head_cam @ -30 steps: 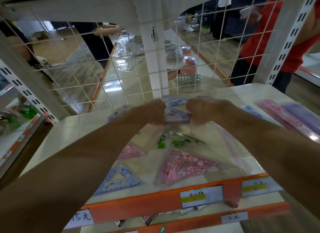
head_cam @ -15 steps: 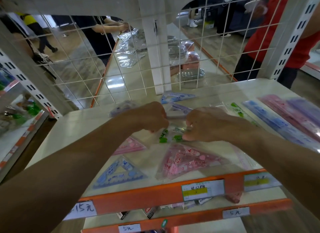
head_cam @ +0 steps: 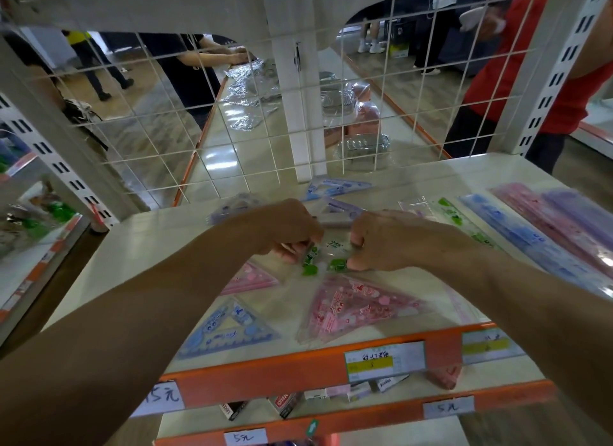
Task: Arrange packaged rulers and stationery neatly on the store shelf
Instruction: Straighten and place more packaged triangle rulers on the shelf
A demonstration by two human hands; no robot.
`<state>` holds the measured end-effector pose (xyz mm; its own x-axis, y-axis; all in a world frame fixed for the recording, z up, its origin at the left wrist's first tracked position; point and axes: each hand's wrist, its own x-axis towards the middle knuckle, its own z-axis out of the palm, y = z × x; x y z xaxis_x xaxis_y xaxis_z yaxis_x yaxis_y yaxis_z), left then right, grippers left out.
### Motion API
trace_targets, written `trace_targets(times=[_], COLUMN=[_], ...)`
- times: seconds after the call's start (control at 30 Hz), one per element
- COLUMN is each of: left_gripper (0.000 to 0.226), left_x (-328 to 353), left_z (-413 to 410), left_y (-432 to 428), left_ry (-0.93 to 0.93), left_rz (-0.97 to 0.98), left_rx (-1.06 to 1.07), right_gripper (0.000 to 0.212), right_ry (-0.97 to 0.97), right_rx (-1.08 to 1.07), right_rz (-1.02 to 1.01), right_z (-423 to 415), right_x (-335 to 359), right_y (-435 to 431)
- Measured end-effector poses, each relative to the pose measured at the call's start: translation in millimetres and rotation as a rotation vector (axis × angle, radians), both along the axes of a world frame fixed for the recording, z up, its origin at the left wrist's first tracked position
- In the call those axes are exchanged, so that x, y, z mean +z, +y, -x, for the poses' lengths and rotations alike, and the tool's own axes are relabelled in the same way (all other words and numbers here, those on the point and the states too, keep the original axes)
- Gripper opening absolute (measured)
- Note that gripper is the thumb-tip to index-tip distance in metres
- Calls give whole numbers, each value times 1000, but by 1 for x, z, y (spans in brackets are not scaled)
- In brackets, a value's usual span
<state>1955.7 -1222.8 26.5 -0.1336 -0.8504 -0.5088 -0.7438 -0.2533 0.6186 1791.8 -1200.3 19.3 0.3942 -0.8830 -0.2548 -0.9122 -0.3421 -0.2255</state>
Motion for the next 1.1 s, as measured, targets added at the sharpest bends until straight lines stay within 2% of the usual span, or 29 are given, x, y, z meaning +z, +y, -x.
trace_targets(times=[0.13,0.2,0.3,0.47,0.63,0.73,0.83,0.93,1.1], left_gripper=[20,18,8,18,12,4,9,9,11], left_x=[2,3,-3,-18,-19,-20,-24,-22,-23], left_z=[6,7,4,3,1,1,1,0,1], left_y=[8,14,19,21,22,17,16,16,16], left_ry=[-18,-61,-81,-83,-62,-34,15,49,37], left_rz=[305,413,461,543,590,550,506,500,496], left_rx=[-74,-110,-96,-62,-54,-59,-56,-53,-50], right_gripper=[11,9,9,27,18,24,33,26,21], right_ry=[-63,-68,-67,-42,-136,-155,-184,-258,-311], right_rx=[-31,-37,-12,57,4,-29,-57,-80,-92], right_rz=[153,214,278,457,351,309,238,169,189], right_z=[3,5,5,4,8,10,12,20,20], right_x=[-4,-5,-7,-13,-9,-10,-18,-17,-17], right_y=[1,4,7,6,8,4,2,1,2])
